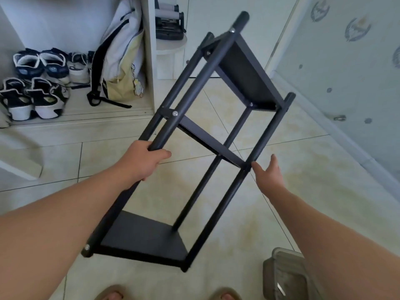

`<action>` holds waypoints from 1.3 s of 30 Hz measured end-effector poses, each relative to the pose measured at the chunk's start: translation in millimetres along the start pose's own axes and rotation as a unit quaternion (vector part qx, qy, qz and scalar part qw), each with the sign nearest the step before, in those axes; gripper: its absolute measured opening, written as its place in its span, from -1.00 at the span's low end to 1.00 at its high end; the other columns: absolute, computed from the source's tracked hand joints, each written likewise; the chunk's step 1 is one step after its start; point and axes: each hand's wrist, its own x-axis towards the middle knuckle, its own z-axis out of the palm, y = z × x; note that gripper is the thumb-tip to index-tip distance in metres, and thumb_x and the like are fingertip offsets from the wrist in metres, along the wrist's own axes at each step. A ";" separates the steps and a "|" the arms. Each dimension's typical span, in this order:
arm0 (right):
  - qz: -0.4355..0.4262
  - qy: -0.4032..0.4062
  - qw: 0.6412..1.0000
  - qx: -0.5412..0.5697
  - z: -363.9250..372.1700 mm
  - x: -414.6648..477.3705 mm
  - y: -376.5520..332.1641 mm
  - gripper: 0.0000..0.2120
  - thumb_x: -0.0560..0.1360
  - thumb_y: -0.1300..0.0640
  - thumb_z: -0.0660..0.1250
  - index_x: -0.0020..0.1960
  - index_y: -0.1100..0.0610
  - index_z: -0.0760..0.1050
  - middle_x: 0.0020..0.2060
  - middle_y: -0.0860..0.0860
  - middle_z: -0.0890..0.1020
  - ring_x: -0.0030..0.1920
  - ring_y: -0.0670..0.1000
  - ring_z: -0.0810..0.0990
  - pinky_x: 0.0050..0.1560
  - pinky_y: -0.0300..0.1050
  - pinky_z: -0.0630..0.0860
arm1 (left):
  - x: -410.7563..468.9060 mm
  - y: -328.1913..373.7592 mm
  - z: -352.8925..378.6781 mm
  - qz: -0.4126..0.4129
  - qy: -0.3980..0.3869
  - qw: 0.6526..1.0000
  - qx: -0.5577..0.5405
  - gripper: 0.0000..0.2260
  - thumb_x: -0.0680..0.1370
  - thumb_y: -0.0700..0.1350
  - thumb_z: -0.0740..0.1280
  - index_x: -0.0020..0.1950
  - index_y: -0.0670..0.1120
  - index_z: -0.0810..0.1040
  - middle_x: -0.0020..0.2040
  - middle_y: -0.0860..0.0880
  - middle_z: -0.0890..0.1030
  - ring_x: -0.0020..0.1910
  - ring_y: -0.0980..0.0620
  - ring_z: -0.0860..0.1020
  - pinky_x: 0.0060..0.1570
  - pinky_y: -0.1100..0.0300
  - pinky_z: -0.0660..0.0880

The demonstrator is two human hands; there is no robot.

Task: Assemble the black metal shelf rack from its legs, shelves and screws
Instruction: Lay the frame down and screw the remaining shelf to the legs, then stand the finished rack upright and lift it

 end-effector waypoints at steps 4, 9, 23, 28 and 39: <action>0.053 -0.048 0.985 0.154 3.0 1.0 -6.1 -0.50 0.66 -0.09 0.21 0.55 0.01 0.25 0.27 0.09 0.59 0.18 0.14 0.62 0.18 0.13 0.57 | -4.4 2.5 4.0 -0.031 -0.009 0.996 -0.086 -0.64 0.53 -0.12 0.41 -0.39 -0.11 0.34 -0.57 -0.04 0.30 -0.61 0.01 0.23 -0.59 0.23 0.25; 0.039 -0.091 0.959 0.266 10.4 4.0 -21.8 -0.56 0.58 0.45 0.21 0.35 0.06 0.43 0.04 0.16 0.60 0.00 0.14 0.58 -0.07 0.04 0.61 | -5.5 1.7 6.2 -0.028 0.025 0.994 -0.102 -0.66 0.53 -0.13 0.39 -0.39 -0.11 0.36 -0.56 -0.05 0.32 -0.60 -0.01 0.25 -0.54 0.22 0.27; -0.061 0.012 0.987 0.149 22.2 4.7 -16.3 -0.59 0.56 0.43 0.25 0.17 -0.05 0.33 0.03 -0.08 0.56 -0.11 -0.12 0.62 -0.34 -0.25 0.46 | 0.9 -43.4 -5.0 0.052 0.066 0.950 0.301 -0.69 0.47 0.33 0.37 -0.23 0.15 0.40 -0.30 0.16 0.54 -0.32 0.16 0.49 -0.38 0.23 0.32; -0.084 0.026 0.990 0.110 25.3 12.2 -11.4 -0.58 0.55 0.41 0.29 0.15 -0.08 0.31 0.08 -0.10 0.55 -0.08 -0.19 0.61 -0.30 -0.24 0.46 | 7.3 -70.9 12.7 0.018 0.087 0.965 0.245 -0.72 0.46 0.23 0.43 -0.19 0.10 0.44 -0.27 0.11 0.57 -0.27 0.12 0.52 -0.35 0.20 0.33; -0.111 0.025 0.989 0.089 45.4 24.6 -11.0 -0.52 0.55 0.38 0.28 0.08 -0.20 0.25 0.05 -0.26 0.51 0.06 -0.24 0.58 -0.25 -0.26 0.46 | 43.9 -91.4 19.3 -0.020 0.093 0.972 0.216 -0.69 0.56 0.09 0.39 0.24 -0.01 0.51 0.01 0.09 0.58 0.04 -0.04 0.57 -0.03 0.16 0.43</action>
